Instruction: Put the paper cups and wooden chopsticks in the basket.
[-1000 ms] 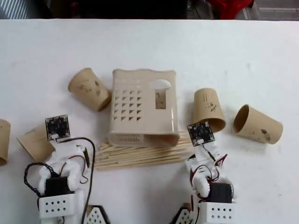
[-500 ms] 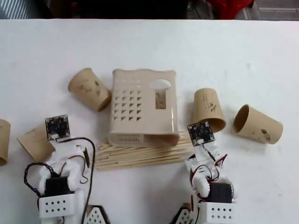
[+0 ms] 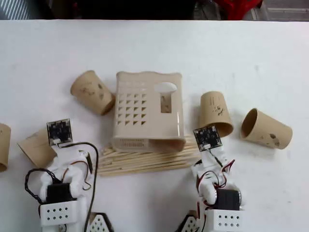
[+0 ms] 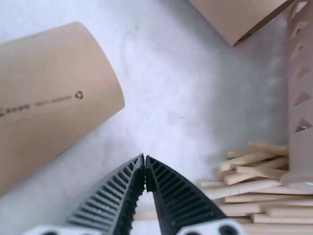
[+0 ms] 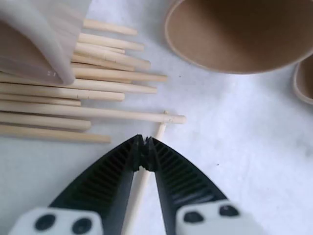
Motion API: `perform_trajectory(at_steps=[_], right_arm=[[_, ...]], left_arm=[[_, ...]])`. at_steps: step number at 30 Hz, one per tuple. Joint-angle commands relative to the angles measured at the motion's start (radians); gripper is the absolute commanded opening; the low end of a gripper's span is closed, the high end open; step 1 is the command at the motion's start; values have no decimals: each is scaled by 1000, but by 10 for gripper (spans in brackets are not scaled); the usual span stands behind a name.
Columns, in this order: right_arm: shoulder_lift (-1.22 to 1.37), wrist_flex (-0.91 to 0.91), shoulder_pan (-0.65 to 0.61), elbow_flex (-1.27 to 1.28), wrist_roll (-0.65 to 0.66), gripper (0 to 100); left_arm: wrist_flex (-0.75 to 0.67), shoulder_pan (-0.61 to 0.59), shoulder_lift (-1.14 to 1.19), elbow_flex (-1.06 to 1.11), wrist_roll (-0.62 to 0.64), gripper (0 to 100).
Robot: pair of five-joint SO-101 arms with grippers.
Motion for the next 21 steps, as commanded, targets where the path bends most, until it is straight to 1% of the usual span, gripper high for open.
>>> perform_trajectory(at_steps=[1, 5, 8, 11, 13, 16, 17, 21], right_arm=[[-7, -1, -1, 6, -12, 18], [-7, -8, -7, 6, -5, 18], [-8, -22, -59, 5, -3, 18], [-8, -38, -67, -34, 14, 18], [-8, -45, -51, -78, 110, 18], [-8, -44, 8, -163, 307, 18], [-8, -44, 24, -199, 342, 17], [-4, -50, 56, -416, 316, 18]], left_arm=[[5, 5, -8, -5, 0, 27], [5, 5, -8, -5, 0, 27], [5, 5, -8, -5, 0, 27], [5, 5, -8, -5, 0, 27], [5, 5, -8, -5, 0, 27], [5, 5, -8, -5, 0, 27], [5, 5, -8, -5, 0, 27], [5, 5, -8, -5, 0, 27]])
